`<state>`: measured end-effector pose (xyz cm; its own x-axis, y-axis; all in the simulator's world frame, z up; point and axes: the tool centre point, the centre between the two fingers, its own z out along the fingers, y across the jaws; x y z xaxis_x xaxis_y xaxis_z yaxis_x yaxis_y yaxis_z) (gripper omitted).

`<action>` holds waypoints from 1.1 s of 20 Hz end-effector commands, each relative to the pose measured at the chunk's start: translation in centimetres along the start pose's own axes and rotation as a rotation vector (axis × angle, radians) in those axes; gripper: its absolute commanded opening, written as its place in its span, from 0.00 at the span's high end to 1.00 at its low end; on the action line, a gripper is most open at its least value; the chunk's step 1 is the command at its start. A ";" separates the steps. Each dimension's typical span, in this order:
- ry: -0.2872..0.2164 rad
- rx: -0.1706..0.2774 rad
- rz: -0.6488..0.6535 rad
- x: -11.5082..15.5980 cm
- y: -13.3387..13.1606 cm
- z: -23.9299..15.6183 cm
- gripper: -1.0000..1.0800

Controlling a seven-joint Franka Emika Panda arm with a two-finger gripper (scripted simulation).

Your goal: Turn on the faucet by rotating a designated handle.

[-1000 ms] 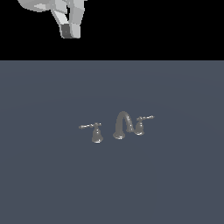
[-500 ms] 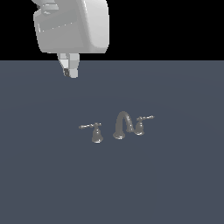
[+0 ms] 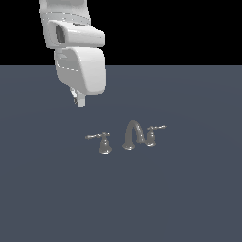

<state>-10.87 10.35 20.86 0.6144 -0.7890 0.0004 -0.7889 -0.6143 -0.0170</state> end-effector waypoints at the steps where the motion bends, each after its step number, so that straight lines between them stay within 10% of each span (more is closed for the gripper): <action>1: -0.001 0.000 0.042 0.3 -0.8 1.4 1.00; 22: 0.004 -0.015 0.356 4.2 -5.5 11.7 1.00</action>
<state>-4.18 10.58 9.88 0.3190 -0.9478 0.0003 -0.9478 -0.3190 -0.0022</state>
